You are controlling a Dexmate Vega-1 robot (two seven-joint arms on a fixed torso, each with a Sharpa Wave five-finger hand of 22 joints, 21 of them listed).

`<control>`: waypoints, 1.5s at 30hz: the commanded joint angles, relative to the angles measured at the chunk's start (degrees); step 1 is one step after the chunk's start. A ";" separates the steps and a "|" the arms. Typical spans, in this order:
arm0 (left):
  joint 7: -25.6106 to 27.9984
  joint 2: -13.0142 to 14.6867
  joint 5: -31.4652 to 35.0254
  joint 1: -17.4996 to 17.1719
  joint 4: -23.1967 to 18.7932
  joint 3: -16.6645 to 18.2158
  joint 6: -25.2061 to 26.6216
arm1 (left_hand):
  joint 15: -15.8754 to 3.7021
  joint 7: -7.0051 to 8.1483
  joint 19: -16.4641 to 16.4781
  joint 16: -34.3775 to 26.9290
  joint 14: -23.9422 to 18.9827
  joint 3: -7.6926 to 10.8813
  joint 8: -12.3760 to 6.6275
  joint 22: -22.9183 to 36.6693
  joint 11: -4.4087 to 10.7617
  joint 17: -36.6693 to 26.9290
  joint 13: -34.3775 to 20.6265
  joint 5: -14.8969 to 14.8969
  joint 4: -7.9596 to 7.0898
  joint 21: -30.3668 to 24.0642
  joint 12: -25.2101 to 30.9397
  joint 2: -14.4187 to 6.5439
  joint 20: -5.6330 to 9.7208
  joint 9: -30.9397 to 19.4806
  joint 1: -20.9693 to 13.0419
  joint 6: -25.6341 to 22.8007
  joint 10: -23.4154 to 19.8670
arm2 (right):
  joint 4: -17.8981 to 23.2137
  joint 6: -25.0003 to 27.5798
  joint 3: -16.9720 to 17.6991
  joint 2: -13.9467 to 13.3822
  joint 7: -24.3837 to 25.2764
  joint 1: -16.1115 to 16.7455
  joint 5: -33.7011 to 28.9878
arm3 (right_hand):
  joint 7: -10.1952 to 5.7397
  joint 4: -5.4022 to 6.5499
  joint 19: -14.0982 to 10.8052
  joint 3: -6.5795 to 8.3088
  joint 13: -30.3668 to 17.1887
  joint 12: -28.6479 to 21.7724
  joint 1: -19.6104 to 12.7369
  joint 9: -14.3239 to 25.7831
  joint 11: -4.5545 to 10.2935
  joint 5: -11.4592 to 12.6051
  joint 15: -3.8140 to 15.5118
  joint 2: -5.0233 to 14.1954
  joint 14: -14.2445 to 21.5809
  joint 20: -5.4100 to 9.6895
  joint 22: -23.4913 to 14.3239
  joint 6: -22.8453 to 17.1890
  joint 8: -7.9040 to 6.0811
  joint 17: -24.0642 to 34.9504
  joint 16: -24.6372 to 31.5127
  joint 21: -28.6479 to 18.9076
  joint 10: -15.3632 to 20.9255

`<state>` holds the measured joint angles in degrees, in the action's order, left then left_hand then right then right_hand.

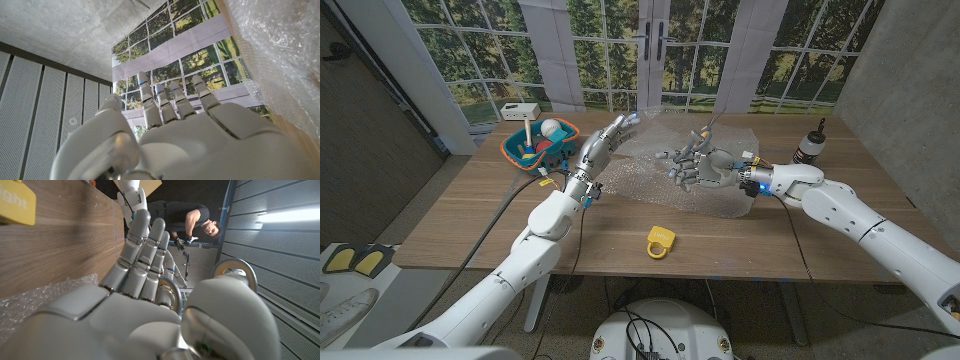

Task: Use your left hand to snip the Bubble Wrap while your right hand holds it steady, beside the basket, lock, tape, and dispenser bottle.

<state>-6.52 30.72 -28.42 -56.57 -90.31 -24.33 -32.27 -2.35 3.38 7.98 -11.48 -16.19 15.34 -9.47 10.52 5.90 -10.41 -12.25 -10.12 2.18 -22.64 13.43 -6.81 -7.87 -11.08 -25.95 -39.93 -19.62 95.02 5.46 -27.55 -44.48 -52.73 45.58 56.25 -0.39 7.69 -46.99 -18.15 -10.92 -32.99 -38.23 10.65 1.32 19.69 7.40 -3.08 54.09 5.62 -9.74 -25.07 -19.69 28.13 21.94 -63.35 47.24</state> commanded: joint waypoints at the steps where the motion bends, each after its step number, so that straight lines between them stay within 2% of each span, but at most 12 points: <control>1: 4.51 3.48 6.77 -1.16 -3.31 0.02 4.16 | -2.21 0.09 0.19 0.40 0.15 3.03 -0.82 0.19 -0.65 0.11 0.02 -1.22 3.13 0.56 0.11 -1.49 -0.85 -0.19 -4.16 2.22 -0.15 | 2.54 0.30 -0.11 -1.66 -0.42 1.66 0.55 | 5.63 0.01 -0.56 -0.11 -0.21 0.30 0.35 0.17 -0.06 -0.02 2.24 0.37 -0.54 1.40 -0.31 -5.36 0.25 0.03 -0.13 0.15 0.07; 4: 5.94 4.62 8.32 -1.95 -4.73 0.30 5.62 | -2.04 0.62 0.28 0.57 0.27 5.41 -0.76 0.19 -0.80 0.21 0.02 -1.96 5.69 0.94 -0.02 -2.16 -1.04 -0.24 -7.31 4.43 -0.20 | 3.24 1.29 -0.51 -2.18 -0.73 1.95 0.89 | 5.65 0.00 -0.59 -0.07 -0.21 0.44 0.31 0.15 -0.04 -0.01 2.22 0.46 -0.54 1.40 -0.32 -5.37 0.32 0.01 -0.10 0.22 0.11; 8: 8.41 6.12 11.84 -2.72 -6.88 0.63 7.61 | -2.11 1.04 0.34 0.63 0.34 6.29 -0.64 0.21 -0.84 0.25 0.00 -2.19 6.69 1.12 0.07 -2.00 -1.14 -0.27 -8.53 5.95 -0.59 | 3.75 1.80 -1.23 -2.38 -1.13 2.01 0.60 | 5.82 0.00 -0.65 -0.06 -0.22 0.62 0.29 0.13 -0.09 -0.02 2.24 0.53 -0.58 1.45 -0.32 -5.37 0.44 -0.01 -0.08 0.32 0.21; 9: 12.30 5.12 14.68 -3.75 -7.40 1.15 7.46 | -2.14 1.10 0.33 0.64 0.34 6.37 -0.67 0.21 -0.75 0.25 -0.01 -2.21 6.76 1.14 0.15 -1.98 -1.13 -0.27 -8.63 6.01 -0.81 | 3.75 1.90 -1.37 -2.20 -1.24 2.12 0.83 | 5.84 0.00 -0.67 -0.06 -0.22 0.64 0.30 0.13 -0.11 -0.03 2.22 0.53 -0.57 1.46 -0.32 -5.36 0.47 -0.03 -0.07 0.34 0.29; 12: 16.61 4.21 17.62 -5.11 -8.11 1.91 7.63 | -4.31 0.78 3.09 -1.07 -5.35 4.55 -2.84 0.24 -0.21 -0.01 -0.30 -0.96 6.44 0.90 2.25 2.60 0.18 -0.33 -5.90 1.50 -7.06 | 3.84 2.23 -2.10 -1.79 -1.59 2.20 0.86 | 5.90 0.05 -0.74 -0.16 -0.23 0.84 0.46 0.11 -0.14 -0.06 2.25 0.45 -0.51 1.52 -0.32 -5.24 0.63 -0.07 -0.01 0.45 0.34; 16: 17.84 4.66 18.69 -5.75 -9.21 2.32 9.00 | -4.66 0.59 4.32 -1.37 -7.50 3.59 -3.25 0.21 0.01 0.02 -0.31 -0.55 6.25 0.86 2.93 4.45 0.66 -0.27 -4.51 -0.47 -9.58 | 3.77 2.13 -2.71 -1.52 -2.13 2.22 0.63 | 6.05 0.09 -0.81 -0.25 -0.23 1.03 0.62 0.10 -0.09 -0.09 2.31 0.35 -0.55 1.51 -0.31 -5.07 0.79 -0.10 0.00 0.52 0.30; 23: 12.67 5.60 15.51 -4.00 -7.18 1.08 7.20 | -2.57 1.87 1.68 1.33 -0.82 4.58 -1.08 0.31 -0.56 0.04 -0.34 -0.88 6.42 2.94 0.13 3.98 -1.60 -0.33 -4.80 5.69 -4.36 | 4.07 1.71 -2.23 -1.75 -1.38 2.91 1.03 | 6.08 0.21 -0.83 -0.50 -0.25 1.34 1.07 0.08 -0.24 -0.16 2.20 0.04 -0.66 1.53 -0.31 -5.08 0.96 -0.08 0.05 0.72 0.37; 29: 12.59 6.11 16.20 -3.59 -7.60 0.68 8.86 | -2.48 2.02 1.06 1.31 0.53 5.70 -0.94 0.34 -1.03 0.12 -0.38 -1.21 6.86 3.53 -0.84 2.89 -1.69 -0.36 -6.12 7.39 -1.94 | 3.97 1.24 -2.04 -1.89 -1.42 3.33 1.13 | 6.04 0.31 -0.91 -0.59 -0.26 1.61 1.39 0.07 -0.23 -0.18 2.28 -0.03 -0.63 1.52 -0.31 -5.10 1.11 -0.16 0.09 0.87 0.45; 32: 11.03 6.53 14.60 -2.90 -7.34 0.56 9.56 | -2.22 1.88 1.04 1.11 0.70 7.05 -1.08 0.35 -1.03 0.15 -0.44 -1.73 7.34 3.74 -0.89 1.37 -1.83 -0.38 -7.87 7.92 -1.56 | 3.95 0.71 -1.82 -2.02 -1.38 3.52 0.97 | 6.05 0.35 -0.97 -0.60 -0.27 1.70 1.50 0.07 -0.19 -0.18 2.29 -0.02 -0.63 1.56 -0.31 -5.10 1.18 -0.22 0.09 0.92 0.56; 38: 9.09 6.88 14.89 -0.92 -4.85 -0.23 8.34 | -2.43 2.84 1.30 0.99 0.90 8.07 -1.02 0.33 0.29 0.23 -0.66 -1.94 8.24 3.98 -0.61 1.49 -1.86 -0.39 -10.27 9.46 -1.79 | 3.38 0.51 -1.71 -1.83 -1.71 3.30 1.11 | 5.95 0.41 -1.08 -0.53 -0.28 1.98 1.62 0.06 -0.20 -0.16 2.33 0.15 -0.67 1.62 -0.32 -5.08 1.34 -0.24 0.14 1.06 0.60; 41: 10.07 7.27 16.89 -0.77 -4.78 -0.24 8.23 | -3.77 4.60 1.27 0.94 2.00 11.15 -1.54 0.26 1.35 0.33 -0.93 -2.98 9.06 4.76 -0.49 1.49 -1.22 -0.59 -18.40 10.98 -1.23 | 3.25 0.50 -1.65 -1.90 -1.64 3.17 0.98 | 5.95 0.42 -1.07 -0.48 -0.29 2.14 1.64 0.06 -0.20 -0.14 2.23 0.27 -0.61 1.60 -0.33 -5.06 1.43 -0.30 0.17 1.15 0.62; 45: 11.63 7.64 18.88 -1.08 -4.88 -0.17 9.02 | -4.24 6.22 1.30 0.86 2.17 11.41 -1.56 0.25 3.24 0.34 -1.01 -2.95 8.85 5.11 -0.13 2.81 -0.89 -0.71 -21.11 12.11 -1.89 | 3.30 0.78 -1.37 -2.06 -1.41 2.98 1.18 | 5.88 0.42 -1.11 -0.43 -0.30 2.35 1.65 0.06 -0.22 -0.13 2.38 0.39 -0.62 1.65 -0.33 -5.05 1.55 -0.35 0.19 1.26 0.65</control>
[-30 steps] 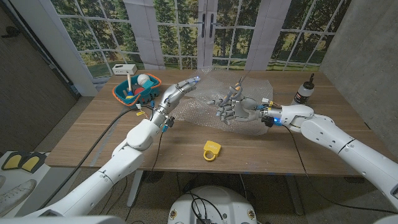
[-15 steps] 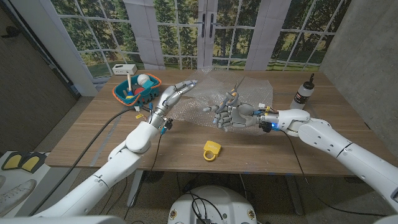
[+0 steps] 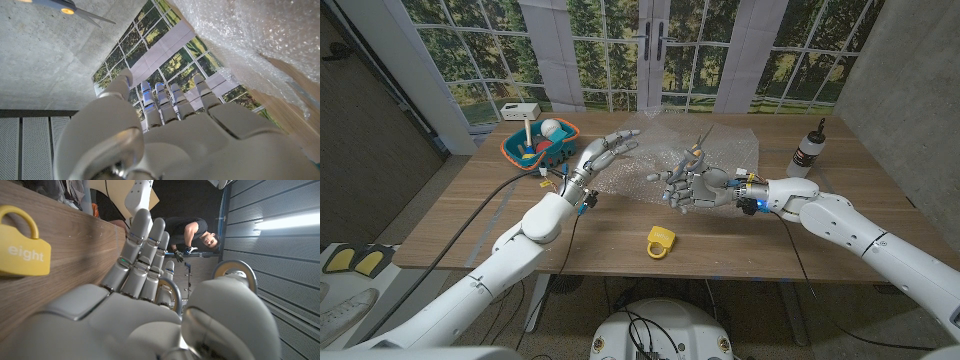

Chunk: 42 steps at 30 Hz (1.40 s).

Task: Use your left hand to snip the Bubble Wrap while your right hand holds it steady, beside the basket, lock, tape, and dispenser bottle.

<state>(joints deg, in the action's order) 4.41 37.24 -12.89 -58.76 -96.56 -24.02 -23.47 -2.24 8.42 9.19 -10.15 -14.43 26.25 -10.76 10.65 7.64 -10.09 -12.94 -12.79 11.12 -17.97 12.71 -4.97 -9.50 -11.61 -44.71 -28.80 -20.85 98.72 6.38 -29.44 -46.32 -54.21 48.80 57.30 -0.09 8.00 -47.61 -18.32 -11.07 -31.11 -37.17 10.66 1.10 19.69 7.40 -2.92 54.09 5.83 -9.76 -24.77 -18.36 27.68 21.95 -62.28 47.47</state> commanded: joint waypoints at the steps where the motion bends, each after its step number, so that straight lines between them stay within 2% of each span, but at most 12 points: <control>1: 1.44 1.15 4.13 0.92 1.34 -0.44 0.40 | -4.31 1.53 0.07 -0.46 0.53 0.45 -0.10 0.12 1.50 0.01 -0.34 -0.20 -0.19 0.51 0.67 1.21 0.66 -0.20 -2.67 1.62 -0.86 | -0.27 0.03 0.64 -0.33 0.25 -0.26 0.22 | 5.58 0.11 -0.56 -0.25 -0.15 0.52 0.59 0.05 0.06 -0.13 2.36 0.24 -0.63 1.44 -0.32 -5.34 0.24 0.10 0.19 0.18 0.36; 6: 4.90 1.69 8.10 -0.16 0.56 -0.17 2.10 | -4.57 2.75 0.38 -0.77 0.50 -1.16 0.59 0.18 2.88 -0.13 -0.54 1.15 -1.31 0.89 1.22 3.38 0.77 -0.15 -2.85 6.21 -2.25 | 0.18 0.40 1.20 -0.83 1.01 -0.22 0.47 | 5.51 0.10 -0.59 -0.19 -0.16 0.66 0.57 0.05 -0.04 -0.12 2.28 0.36 -0.63 1.45 -0.32 -5.24 0.38 0.09 0.23 0.28 0.50; 8: 6.53 1.80 9.91 -0.42 0.23 -0.07 3.20 | -4.51 2.56 0.38 -0.78 0.86 -1.80 0.81 0.22 3.07 -0.21 -0.66 1.82 -1.68 1.12 1.03 3.71 0.37 -0.11 -2.73 8.81 -1.76 | 0.32 0.33 1.35 -0.98 1.21 -0.18 0.37 | 5.51 0.10 -0.59 -0.15 -0.17 0.72 0.55 0.05 -0.04 -0.11 2.36 0.43 -0.59 1.47 -0.33 -5.27 0.41 0.06 0.26 0.33 0.60; 10: 8.39 1.84 11.97 -0.67 -0.22 0.01 4.53 | -4.84 2.57 0.38 -0.75 0.99 -2.00 0.68 0.23 3.11 -0.21 -0.68 1.99 -1.73 1.17 0.95 3.91 0.54 -0.10 -2.66 8.96 -1.58 | 0.35 0.21 1.48 -1.00 1.28 -0.08 0.44 | 5.55 0.09 -0.62 -0.11 -0.18 0.83 0.53 0.05 -0.03 -0.10 2.44 0.53 -0.59 1.43 -0.33 -5.29 0.48 0.05 0.29 0.39 0.67; 14: 11.33 1.87 15.92 -0.39 -0.81 -0.27 7.86 | -4.88 2.76 -1.73 -0.32 2.78 -3.24 0.07 0.23 3.21 -0.28 -0.79 2.73 -2.26 2.30 0.93 4.94 1.04 -0.04 -1.63 8.90 -1.44 | 0.26 0.26 1.60 -0.98 1.25 0.30 0.91 | 5.48 0.06 -0.68 -0.07 -0.19 1.14 0.49 0.05 -0.03 -0.09 2.33 0.62 -0.61 1.44 -0.34 -5.25 0.63 0.05 0.34 0.51 0.53; 21: 10.86 1.69 18.32 2.57 0.94 -2.38 9.02 | -4.98 2.77 -1.66 -0.43 3.01 -3.71 -0.36 0.23 3.34 -0.30 -0.85 2.82 -2.48 2.42 1.06 5.18 1.09 -0.02 -1.21 8.19 -1.74 | 0.34 0.30 1.70 -1.26 1.13 0.88 1.09 | 5.37 -0.01 -0.75 0.02 -0.22 1.55 0.36 0.06 -0.09 -0.08 2.33 0.80 -0.76 1.45 -0.35 -5.01 0.92 0.08 0.40 0.70 0.48; 30: 9.52 1.25 21.04 6.76 3.64 -5.38 8.74 | -5.42 3.07 -1.69 -0.30 4.02 -3.54 -0.29 0.23 3.62 -0.28 -0.89 2.75 -2.09 2.64 0.73 4.83 1.41 -0.01 -2.25 8.82 -0.92 | 0.59 0.27 1.85 -1.70 1.05 1.05 0.94 | 5.34 -0.03 -0.84 0.05 -0.25 1.93 0.32 0.07 -0.27 -0.09 2.19 0.93 -0.79 1.50 -0.35 -4.76 1.21 0.05 0.46 0.87 0.44; 37: 9.40 2.32 24.05 8.10 3.00 -6.47 8.53 | -5.29 3.16 -1.90 -0.10 5.42 -3.57 -0.29 0.25 3.60 -0.29 -0.94 2.75 -2.02 2.90 0.66 4.57 1.96 0.00 -2.78 9.24 -0.68 | 0.81 -0.32 2.25 -2.05 1.03 1.21 0.69 | 5.24 -0.07 -0.87 0.05 -0.27 2.23 0.28 0.08 -0.42 -0.10 2.12 0.97 -0.85 1.49 -0.36 -4.59 1.43 -0.03 0.45 1.02 0.43; 42: 13.04 1.53 27.01 7.78 3.21 -6.81 8.54 | -5.69 3.35 -1.73 -0.22 6.16 -3.21 -0.56 0.28 3.77 -0.30 -1.03 2.68 -1.94 2.99 0.85 3.66 2.56 -0.01 -3.74 9.02 -1.01 | 0.74 -0.27 2.38 -2.10 1.08 1.22 0.86 | 5.01 -0.11 -0.92 0.06 -0.30 2.52 0.24 0.09 -0.52 -0.12 2.19 1.02 -0.84 1.53 -0.36 -3.95 1.84 -0.09 0.50 1.18 0.47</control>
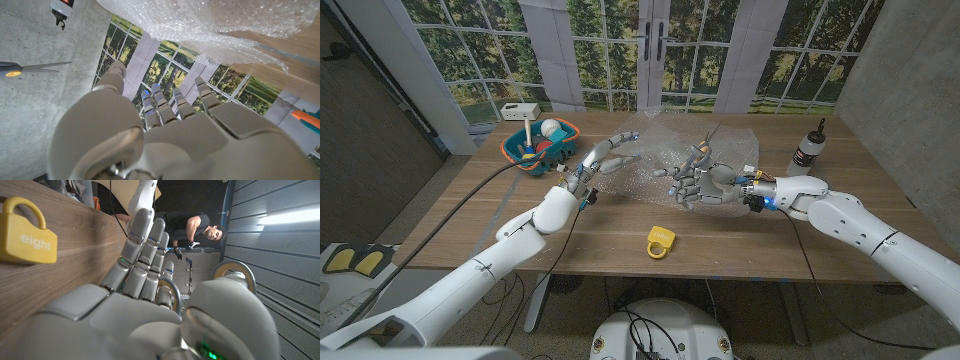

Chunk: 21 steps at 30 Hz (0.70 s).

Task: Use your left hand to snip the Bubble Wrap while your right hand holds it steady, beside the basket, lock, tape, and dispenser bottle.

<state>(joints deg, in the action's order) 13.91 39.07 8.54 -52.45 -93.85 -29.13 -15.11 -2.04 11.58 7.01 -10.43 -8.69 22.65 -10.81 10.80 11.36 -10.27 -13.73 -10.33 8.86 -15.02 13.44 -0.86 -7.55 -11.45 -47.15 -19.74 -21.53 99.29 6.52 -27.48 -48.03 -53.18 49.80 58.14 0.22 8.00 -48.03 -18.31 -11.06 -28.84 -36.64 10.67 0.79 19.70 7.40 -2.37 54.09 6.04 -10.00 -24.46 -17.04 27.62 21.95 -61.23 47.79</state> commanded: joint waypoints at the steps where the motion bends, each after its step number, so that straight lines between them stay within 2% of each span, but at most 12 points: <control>1: 4.80 -0.58 6.49 1.38 0.74 -1.78 -0.09 | -6.11 0.10 0.71 -0.19 0.18 0.35 -0.86 0.15 0.02 -0.12 -0.30 0.27 0.29 0.01 0.51 -0.64 0.81 -0.18 -1.51 -0.84 -1.23 | 0.19 -0.37 0.42 -0.43 0.11 0.19 -0.03 | 4.75 -0.11 -0.49 0.05 -0.31 0.28 -0.29 0.08 -0.19 -0.12 2.20 0.49 -0.84 1.28 -0.12 -4.23 0.55 -0.02 0.51 0.15 0.18; 5: 8.97 -1.13 10.51 1.37 1.51 -2.24 -0.34 | -6.83 0.08 1.66 -0.68 -0.61 -0.09 -1.42 0.21 0.32 -0.11 -0.46 0.41 0.09 -0.20 1.15 -0.62 1.78 -0.20 -1.48 -2.35 -2.79 | 0.28 -0.28 0.42 -0.55 0.10 0.10 -0.13 | 4.80 -0.11 -0.54 0.07 -0.33 0.45 -0.30 0.09 -0.17 -0.13 2.16 0.55 -0.81 1.28 -0.12 -4.03 0.72 -0.05 0.55 0.23 0.18; 11: 9.85 -0.04 14.43 2.67 1.84 -3.01 0.17 | -7.38 0.68 1.86 -0.77 -0.69 -0.84 -1.46 0.23 0.50 -0.09 -0.58 0.48 -0.04 -0.09 1.19 -0.06 2.43 -0.20 -1.17 -2.88 -3.00 | 0.58 -0.25 0.52 -0.73 0.18 0.12 -0.12 | 4.79 -0.12 -0.63 0.09 -0.35 0.66 -0.32 0.11 -0.19 -0.14 2.08 0.65 -0.71 1.28 -0.13 -4.10 0.82 -0.08 0.63 0.34 0.30; 15: 10.93 0.37 17.23 3.51 1.94 -3.46 1.19 | -6.93 0.44 1.74 -0.68 -0.29 -1.40 -0.73 0.26 0.32 -0.11 -0.75 0.39 -0.27 0.17 0.81 -0.08 2.26 -0.19 -1.00 -1.27 -2.04 | 0.73 -0.43 0.71 -0.83 0.27 0.34 0.01 | 4.82 -0.12 -0.71 0.11 -0.36 0.84 -0.31 0.12 -0.11 -0.15 2.14 0.72 -0.77 1.35 -0.13 -4.11 0.90 -0.13 0.62 0.41 0.31; 21: 11.61 1.12 21.57 5.36 2.23 -5.07 1.44 | -7.41 0.63 1.78 -0.74 -0.35 -1.87 -0.82 0.27 0.34 -0.13 -0.83 0.41 -0.45 0.25 0.88 0.18 2.76 -0.18 -0.58 -1.49 -2.16 | 1.17 -0.84 1.34 -1.21 0.47 1.16 0.60 | 4.85 -0.15 -0.74 0.18 -0.39 1.09 -0.38 0.13 -0.06 -0.17 2.21 0.90 -0.79 1.31 -0.14 -4.14 1.04 -0.16 0.67 0.56 0.45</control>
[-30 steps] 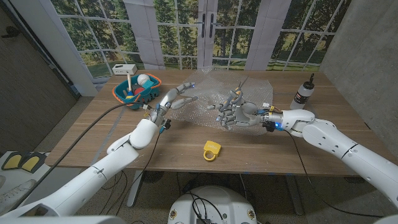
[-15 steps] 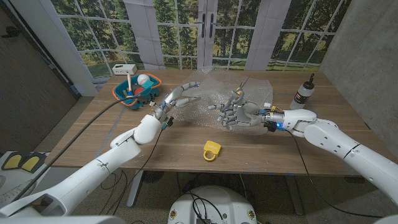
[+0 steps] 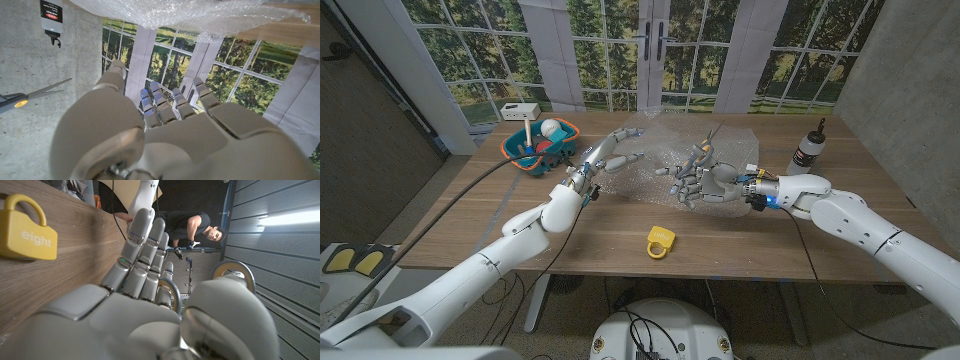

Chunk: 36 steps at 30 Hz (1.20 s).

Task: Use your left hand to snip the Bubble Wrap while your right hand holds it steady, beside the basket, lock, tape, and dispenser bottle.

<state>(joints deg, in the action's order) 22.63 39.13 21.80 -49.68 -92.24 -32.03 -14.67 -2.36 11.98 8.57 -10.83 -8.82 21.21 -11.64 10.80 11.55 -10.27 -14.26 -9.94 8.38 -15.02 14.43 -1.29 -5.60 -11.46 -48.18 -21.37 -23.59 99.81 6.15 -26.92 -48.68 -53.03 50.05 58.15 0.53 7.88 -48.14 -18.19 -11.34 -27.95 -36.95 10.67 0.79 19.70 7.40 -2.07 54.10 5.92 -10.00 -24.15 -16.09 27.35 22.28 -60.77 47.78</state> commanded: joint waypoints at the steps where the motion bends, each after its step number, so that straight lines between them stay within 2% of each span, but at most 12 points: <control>1: 2.84 1.09 8.60 2.91 0.84 -2.40 0.88 | -7.19 0.43 0.28 -0.36 -0.27 -0.68 -0.02 0.28 0.27 -0.13 -0.34 0.02 0.04 0.29 -0.06 0.83 0.98 -0.15 0.56 0.03 -0.24 | 0.74 -0.23 0.83 -0.66 0.37 0.96 0.78 | 4.56 -0.03 -0.63 0.06 -0.11 0.24 -0.08 0.14 -0.03 -0.17 2.18 0.62 -0.78 1.43 -0.15 -4.42 0.13 0.10 0.35 0.12 0.43; 14: 1.15 1.43 14.08 7.68 4.02 -6.28 1.11 | -7.31 0.51 0.32 -0.42 -0.42 -0.99 0.18 0.30 0.43 -0.10 -0.45 -0.07 0.21 0.50 -0.01 0.77 1.01 -0.07 0.16 0.42 -0.46 | 2.14 -0.02 0.77 -1.17 0.32 1.05 0.56 | 4.51 -0.08 -0.71 0.09 -0.14 0.59 -0.17 0.15 -0.03 -0.22 2.32 0.76 -0.79 1.43 -0.16 -4.34 0.40 0.06 0.42 0.35 0.74; 18: -0.06 1.51 14.34 8.79 4.58 -7.20 0.54 | -6.68 0.15 0.02 -0.36 -0.21 -1.18 0.44 0.31 0.13 -0.12 -0.56 -0.08 0.09 0.76 -0.14 0.41 0.40 -0.04 0.08 1.21 -0.12 | 2.46 0.90 0.51 -1.49 0.27 0.90 0.78 | 4.52 -0.09 -0.75 0.04 -0.16 0.79 -0.14 0.16 -0.02 -0.26 2.10 0.74 -0.76 1.41 -0.17 -4.40 0.49 0.06 0.48 0.45 0.80; 19: -0.57 1.38 13.50 9.01 5.09 -7.32 -0.05 | -7.16 0.34 0.16 -0.43 -0.34 -1.77 0.21 0.32 0.23 -0.15 -0.62 -0.04 -0.19 0.79 0.03 0.77 0.97 -0.01 0.77 0.72 -0.52 | 2.42 0.88 0.36 -1.50 0.03 0.74 0.58 | 4.48 -0.09 -0.79 0.02 -0.17 0.76 -0.12 0.16 0.05 -0.27 2.18 0.71 -0.77 1.38 -0.17 -4.41 0.52 0.04 0.48 0.47 1.05; 20: -0.35 1.39 14.25 9.19 5.25 -7.60 0.12 | -6.82 0.24 0.12 -0.40 -0.26 -2.05 0.37 0.32 0.27 -0.16 -0.66 -0.08 -0.33 0.87 -0.08 0.86 0.56 0.00 1.08 1.13 -0.23 | 2.53 1.21 0.29 -1.55 0.14 0.67 0.67 | 4.50 -0.09 -0.86 0.02 -0.17 0.67 -0.12 0.16 -0.01 -0.28 2.20 0.73 -0.77 1.38 -0.17 -4.39 0.57 0.05 0.50 0.48 1.48; 25: -0.73 1.50 16.28 9.74 5.61 -8.87 0.85 | -6.81 0.29 0.16 -0.39 -0.17 -2.33 0.32 0.33 0.37 -0.17 -0.72 -0.17 -0.46 0.93 -0.08 0.80 0.58 0.01 1.35 1.10 -0.23 | 2.63 1.88 -0.27 -1.49 -0.24 0.11 0.50 | 4.56 -0.10 -0.92 0.02 -0.20 0.79 -0.12 0.16 0.01 -0.31 2.37 0.79 -0.67 1.36 -0.17 -4.39 0.71 0.11 0.64 0.61 1.85; 30: -1.59 -0.01 14.53 9.98 7.63 -9.84 0.69 | -7.03 0.11 0.19 -0.49 -0.29 -2.36 -0.17 0.34 0.36 -0.12 -0.95 -0.31 -0.47 1.03 0.63 0.23 0.54 -0.02 1.20 -0.05 -2.00 | 2.40 2.24 -1.03 -0.99 -0.51 -0.40 0.15 | 4.52 -0.19 -0.96 0.05 -0.22 1.03 -0.30 0.16 0.07 -0.32 2.35 0.81 -0.76 1.34 -0.18 -4.35 0.83 0.10 0.64 0.70 1.73; 33: -1.74 -0.55 14.88 10.32 8.52 -10.79 0.71 | -6.98 0.08 0.19 -0.44 -0.18 -2.41 0.11 0.34 0.30 -0.10 -1.06 -0.33 -0.40 1.09 0.37 0.10 0.56 -0.01 1.09 0.58 -1.30 | 2.46 2.52 -1.29 -0.76 -0.53 -0.56 0.28 | 4.52 -0.23 -0.97 0.07 -0.23 1.12 -0.38 0.17 0.08 -0.33 2.34 0.82 -0.75 1.35 -0.18 -4.34 0.90 0.10 0.67 0.76 1.80; 36: -3.40 -1.24 12.30 10.90 10.10 -11.19 -0.86 | -6.87 0.10 0.15 -0.30 0.16 -2.42 0.41 0.34 0.41 -0.08 -1.17 -0.35 -0.30 1.16 0.18 -0.07 0.52 0.00 0.89 1.40 -0.78 | 2.67 2.10 -1.25 -0.78 -0.31 -0.44 -0.04 | 4.54 -0.25 -1.01 0.06 -0.24 1.23 -0.41 0.17 0.02 -0.35 2.42 0.82 -0.71 1.34 -0.18 -4.34 0.96 0.11 0.71 0.81 1.82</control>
<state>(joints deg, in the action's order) 21.61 39.61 36.14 -40.37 -85.59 -40.95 -14.05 -2.36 11.85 8.88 -11.10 -8.82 18.93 -11.42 11.08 11.95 -10.26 -15.22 -9.95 8.14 -13.96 14.65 -0.78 -4.90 -11.47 -46.91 -20.57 -24.76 102.18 8.00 -27.45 -49.87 -53.23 50.05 58.68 0.51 7.83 -48.53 -18.15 -11.33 -26.83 -37.04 10.68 0.72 19.48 7.41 -1.55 54.10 6.13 -9.99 -24.16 -15.44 27.36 22.68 -60.34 49.14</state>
